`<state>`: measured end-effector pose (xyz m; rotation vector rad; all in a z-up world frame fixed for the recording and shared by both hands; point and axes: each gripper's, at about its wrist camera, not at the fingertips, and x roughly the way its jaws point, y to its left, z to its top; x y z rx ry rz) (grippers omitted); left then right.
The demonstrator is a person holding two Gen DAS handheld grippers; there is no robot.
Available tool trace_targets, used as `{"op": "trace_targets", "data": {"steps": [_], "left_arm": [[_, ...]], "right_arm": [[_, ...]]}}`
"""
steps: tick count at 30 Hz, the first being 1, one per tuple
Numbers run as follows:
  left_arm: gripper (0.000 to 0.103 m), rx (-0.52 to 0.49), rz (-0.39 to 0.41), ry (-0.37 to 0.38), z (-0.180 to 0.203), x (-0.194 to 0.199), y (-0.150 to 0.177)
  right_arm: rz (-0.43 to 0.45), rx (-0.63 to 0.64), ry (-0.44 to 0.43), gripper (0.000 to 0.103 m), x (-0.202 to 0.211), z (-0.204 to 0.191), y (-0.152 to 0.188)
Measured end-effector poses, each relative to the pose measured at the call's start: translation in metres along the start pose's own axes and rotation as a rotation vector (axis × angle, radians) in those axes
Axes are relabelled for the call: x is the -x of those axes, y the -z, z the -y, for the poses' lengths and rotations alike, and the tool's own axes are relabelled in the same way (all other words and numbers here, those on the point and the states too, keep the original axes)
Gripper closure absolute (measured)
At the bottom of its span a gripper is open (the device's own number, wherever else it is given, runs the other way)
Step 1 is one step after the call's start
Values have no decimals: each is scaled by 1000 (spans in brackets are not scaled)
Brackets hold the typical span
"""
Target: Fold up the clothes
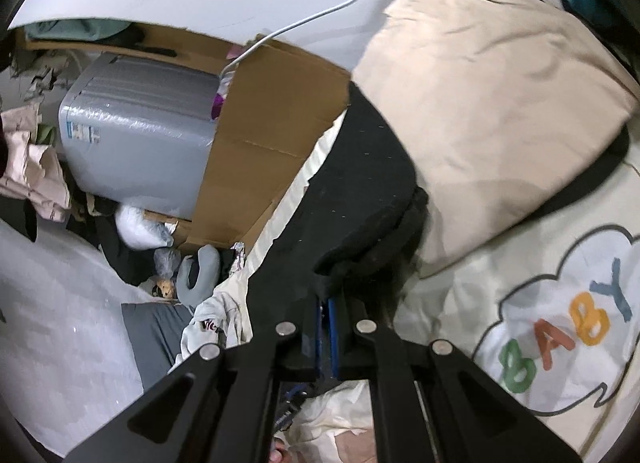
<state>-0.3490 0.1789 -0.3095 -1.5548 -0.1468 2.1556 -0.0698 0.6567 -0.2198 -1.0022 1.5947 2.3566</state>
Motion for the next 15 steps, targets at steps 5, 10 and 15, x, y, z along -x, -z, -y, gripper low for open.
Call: {"op": "trace_targets", "data": {"steps": [5,10,15], "left_arm": [[80,2,-14,10,2,-6,8],[80,-7,-26,16,2,5,12],[80,37,0,-33,-23,33,10]], "right_arm": [[-6,30,11,100,-3,-11,-1],[5,12,48,100,0,-3,0],[16,-33,101,100,8,17,4]]}}
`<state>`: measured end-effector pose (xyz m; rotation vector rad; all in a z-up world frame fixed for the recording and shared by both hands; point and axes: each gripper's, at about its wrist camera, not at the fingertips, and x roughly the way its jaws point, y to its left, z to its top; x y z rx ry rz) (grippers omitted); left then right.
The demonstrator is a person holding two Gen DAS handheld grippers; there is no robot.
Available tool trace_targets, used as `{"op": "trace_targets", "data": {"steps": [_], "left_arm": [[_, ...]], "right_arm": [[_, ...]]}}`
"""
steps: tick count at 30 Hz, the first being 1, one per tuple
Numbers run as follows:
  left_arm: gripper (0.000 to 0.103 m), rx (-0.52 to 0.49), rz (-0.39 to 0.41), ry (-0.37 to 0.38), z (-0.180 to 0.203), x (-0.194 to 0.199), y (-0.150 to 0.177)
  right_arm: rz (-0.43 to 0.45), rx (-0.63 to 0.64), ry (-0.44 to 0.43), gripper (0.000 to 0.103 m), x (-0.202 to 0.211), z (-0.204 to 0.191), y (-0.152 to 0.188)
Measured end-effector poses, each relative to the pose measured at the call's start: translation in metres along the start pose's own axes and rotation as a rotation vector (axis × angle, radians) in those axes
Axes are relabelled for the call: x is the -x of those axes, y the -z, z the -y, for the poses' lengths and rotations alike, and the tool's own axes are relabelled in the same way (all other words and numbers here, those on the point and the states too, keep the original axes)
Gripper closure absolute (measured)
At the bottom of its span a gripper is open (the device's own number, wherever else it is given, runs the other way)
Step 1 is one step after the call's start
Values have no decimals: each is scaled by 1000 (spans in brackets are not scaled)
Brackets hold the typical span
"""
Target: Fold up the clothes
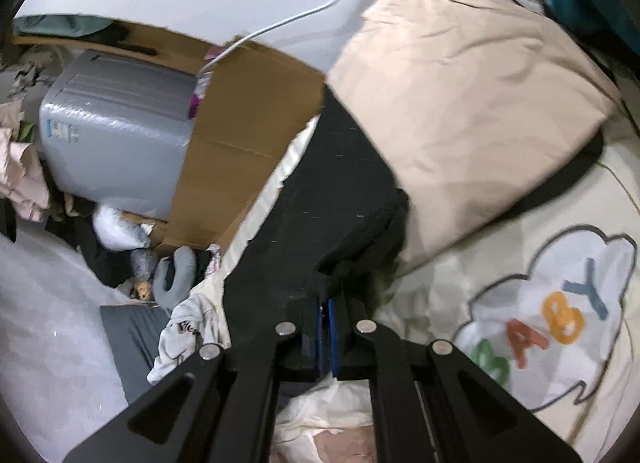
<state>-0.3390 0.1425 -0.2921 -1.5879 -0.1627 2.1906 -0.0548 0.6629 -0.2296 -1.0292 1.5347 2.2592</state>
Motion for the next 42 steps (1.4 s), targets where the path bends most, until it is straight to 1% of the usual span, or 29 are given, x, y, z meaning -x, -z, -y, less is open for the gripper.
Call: {"op": "trace_targets", "data": {"steps": [4,8,9,10,11,12,14,20,26,28,31,34,38,42], "left_arm": [[79,95,15,-28,-41,16,-4],[79,162,19,-72,-78,24,-5],[68,182,22,-79,-86,27,-6],[50,204,28,-83,-92,29,-6],[43,231,39,-87,-101,32,-6],[40,258,49,-92,-109,35,-6],[40,306,58,-94,-124,36,-6],[40,455,89,-60,-166,40,4],[40,599,113,-24,-201,25,6],[40,647,120,6,-211,20,8],[40,689,135,45,-219,13,8],[40,724,164,92,-236,20,16],[40,860,226,216,-261,17,26],[40,893,265,294,-267,20,31]], "right_arm": [[2,-16,12,100,3,9,3],[2,-21,14,100,2,12,2],[2,-20,14,100,2,12,2],[2,-19,16,100,2,12,1],[3,-18,17,100,3,12,1],[3,-19,19,100,3,13,1],[3,-21,25,100,3,14,1],[-1,-19,45,100,4,18,1],[-1,-21,65,100,6,22,2],[-2,-22,74,100,6,25,2],[-6,-23,86,100,6,27,2],[-8,-17,98,100,7,29,3],[-13,-27,120,101,8,34,4],[-8,-53,129,101,10,41,5]]}}
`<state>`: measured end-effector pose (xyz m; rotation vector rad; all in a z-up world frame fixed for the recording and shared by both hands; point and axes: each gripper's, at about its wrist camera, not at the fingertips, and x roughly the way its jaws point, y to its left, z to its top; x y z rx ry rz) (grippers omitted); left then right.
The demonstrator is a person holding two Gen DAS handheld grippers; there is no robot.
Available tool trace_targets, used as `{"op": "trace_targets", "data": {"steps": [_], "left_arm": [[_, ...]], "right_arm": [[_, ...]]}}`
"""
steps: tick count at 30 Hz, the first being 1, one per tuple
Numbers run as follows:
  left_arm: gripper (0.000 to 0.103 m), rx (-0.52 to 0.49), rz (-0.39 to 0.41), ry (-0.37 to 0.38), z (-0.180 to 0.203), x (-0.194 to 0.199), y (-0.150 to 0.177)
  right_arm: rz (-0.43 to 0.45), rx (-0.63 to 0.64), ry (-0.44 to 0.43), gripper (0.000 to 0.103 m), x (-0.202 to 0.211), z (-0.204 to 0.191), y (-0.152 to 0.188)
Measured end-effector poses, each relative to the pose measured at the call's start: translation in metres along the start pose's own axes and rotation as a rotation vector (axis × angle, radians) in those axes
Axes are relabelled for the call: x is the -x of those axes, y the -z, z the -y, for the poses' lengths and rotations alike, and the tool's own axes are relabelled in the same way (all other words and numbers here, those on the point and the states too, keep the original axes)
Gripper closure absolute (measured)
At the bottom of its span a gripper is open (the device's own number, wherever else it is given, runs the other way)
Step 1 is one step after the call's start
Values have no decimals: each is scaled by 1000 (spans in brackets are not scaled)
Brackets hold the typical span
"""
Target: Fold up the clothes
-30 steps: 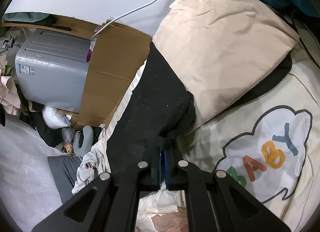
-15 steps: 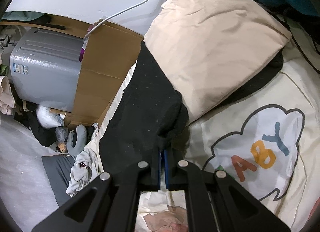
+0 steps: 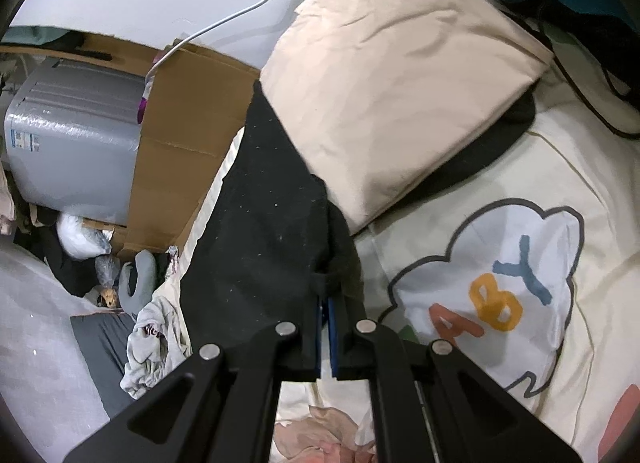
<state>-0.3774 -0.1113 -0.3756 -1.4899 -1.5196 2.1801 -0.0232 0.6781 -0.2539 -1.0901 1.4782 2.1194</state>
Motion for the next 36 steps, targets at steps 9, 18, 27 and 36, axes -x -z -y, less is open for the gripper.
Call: {"op": "trace_targets", "data": {"steps": [9,18,27,36], "left_arm": [[52,-45,-38,51,-11,0,0],[91,-66,-57,48,-22,6,-2],[100,-85,-49,31,-5,9,-16],[100,-115,-41,-20,23,31,-21]], "right_arm": [[-12,-1,19,101,-3,4,-1],[-16,-3,27,101,-6,7,-2],[-9,-16,16,101,-5,11,-2],[-2,-65,-18,101,-2,14,0]]}}
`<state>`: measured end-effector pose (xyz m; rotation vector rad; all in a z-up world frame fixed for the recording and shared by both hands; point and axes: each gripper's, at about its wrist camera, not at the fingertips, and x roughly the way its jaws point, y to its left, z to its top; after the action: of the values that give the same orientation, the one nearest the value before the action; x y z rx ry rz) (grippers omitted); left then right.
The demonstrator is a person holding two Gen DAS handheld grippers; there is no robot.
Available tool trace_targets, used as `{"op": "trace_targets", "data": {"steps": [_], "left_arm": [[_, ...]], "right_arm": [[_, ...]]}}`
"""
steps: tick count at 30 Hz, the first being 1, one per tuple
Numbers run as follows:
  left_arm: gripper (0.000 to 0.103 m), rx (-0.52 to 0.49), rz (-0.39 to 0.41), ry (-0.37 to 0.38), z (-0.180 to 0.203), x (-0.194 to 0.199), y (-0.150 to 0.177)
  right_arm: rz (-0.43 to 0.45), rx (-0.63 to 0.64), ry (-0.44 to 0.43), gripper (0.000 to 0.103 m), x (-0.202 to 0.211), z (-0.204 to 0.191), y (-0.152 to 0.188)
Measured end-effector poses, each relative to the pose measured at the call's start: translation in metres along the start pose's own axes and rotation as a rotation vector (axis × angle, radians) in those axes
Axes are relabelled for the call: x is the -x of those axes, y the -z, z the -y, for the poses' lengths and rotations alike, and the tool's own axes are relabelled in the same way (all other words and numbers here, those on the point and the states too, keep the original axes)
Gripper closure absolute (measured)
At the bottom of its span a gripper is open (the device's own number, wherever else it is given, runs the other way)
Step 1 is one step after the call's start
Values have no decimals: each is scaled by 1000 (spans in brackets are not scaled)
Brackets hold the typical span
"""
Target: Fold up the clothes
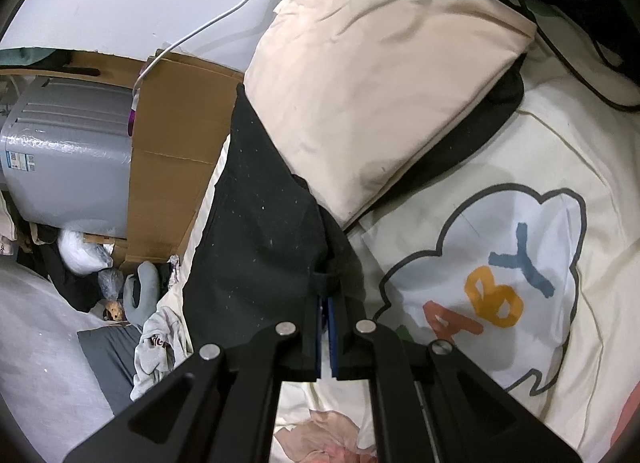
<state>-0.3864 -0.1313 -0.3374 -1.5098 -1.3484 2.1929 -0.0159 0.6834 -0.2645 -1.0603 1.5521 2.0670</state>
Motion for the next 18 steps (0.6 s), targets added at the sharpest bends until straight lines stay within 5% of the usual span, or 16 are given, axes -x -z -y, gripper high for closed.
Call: {"op": "trace_targets", "data": {"steps": [18], "left_arm": [[101,-39,8,-77,21,40,-24]], "right_arm": [[-66,2,-26,101,22,-7,19]]}}
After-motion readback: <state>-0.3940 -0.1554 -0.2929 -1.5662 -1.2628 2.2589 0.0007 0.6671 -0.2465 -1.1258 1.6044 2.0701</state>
